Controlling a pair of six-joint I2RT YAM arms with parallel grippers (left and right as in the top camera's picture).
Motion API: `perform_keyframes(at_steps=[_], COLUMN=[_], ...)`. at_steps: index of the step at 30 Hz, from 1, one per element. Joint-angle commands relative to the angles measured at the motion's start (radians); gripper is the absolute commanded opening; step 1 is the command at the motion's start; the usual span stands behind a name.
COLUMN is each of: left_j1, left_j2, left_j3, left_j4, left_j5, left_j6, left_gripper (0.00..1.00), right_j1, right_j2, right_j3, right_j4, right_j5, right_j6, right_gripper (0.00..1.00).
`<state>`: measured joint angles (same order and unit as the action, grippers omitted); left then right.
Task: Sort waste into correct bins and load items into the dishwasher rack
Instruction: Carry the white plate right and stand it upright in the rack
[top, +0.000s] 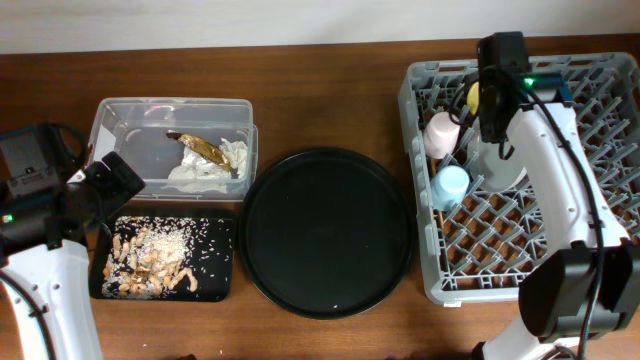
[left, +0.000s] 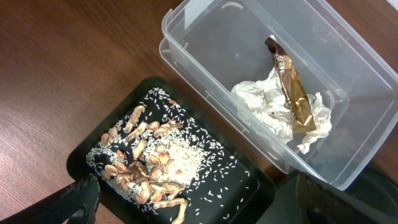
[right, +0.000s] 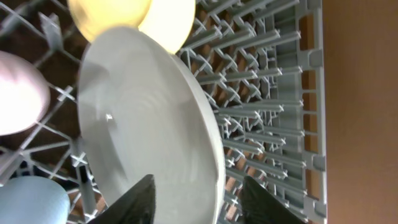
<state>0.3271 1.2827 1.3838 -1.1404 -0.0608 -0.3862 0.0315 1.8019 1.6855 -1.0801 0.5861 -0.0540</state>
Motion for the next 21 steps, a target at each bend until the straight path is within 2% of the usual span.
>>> perform_keyframes(at_steps=[1, 3, 4, 5, 7, 8, 9, 21], left_j1=[0.005, 0.005, 0.005, 0.005, 0.005, 0.005, 0.005, 0.005], left_j2=[-0.008, -0.008, -0.008, -0.008, -0.008, -0.008, -0.008, -0.008], left_j3=[0.000, 0.000, 0.000, 0.000, 0.000, 0.000, 0.000, 0.000], left_j4=[0.002, 0.002, 0.002, 0.002, 0.002, 0.002, 0.002, 0.002], left_j5=[-0.011, -0.011, -0.011, -0.011, -0.011, -0.011, -0.011, -0.011], left_j6=[-0.006, -0.006, -0.006, -0.006, -0.006, -0.006, -0.006, -0.006], left_gripper=[0.99, 0.99, 0.99, 0.99, 0.99, 0.99, 0.99, 0.99], right_j1=[-0.003, 0.004, 0.008, 0.010, 0.014, 0.014, 0.014, 0.014], right_j2=[-0.007, -0.023, -0.032, -0.044, -0.062, -0.070, -0.075, -0.074], right_j3=[0.037, 0.095, 0.132, 0.178, 0.249, 0.277, 0.285, 0.285], right_j4=[0.014, -0.011, -0.040, -0.077, -0.121, -0.129, -0.128, -0.129], right_j5=[-0.013, -0.091, -0.175, -0.314, -0.621, -0.760, -0.813, -0.841], right_j6=[0.011, 0.010, 0.008, 0.006, 0.006, 0.007, 0.007, 0.007], right_gripper=[0.49, 0.50, 0.58, 0.63, 0.78, 0.96, 0.99, 0.99])
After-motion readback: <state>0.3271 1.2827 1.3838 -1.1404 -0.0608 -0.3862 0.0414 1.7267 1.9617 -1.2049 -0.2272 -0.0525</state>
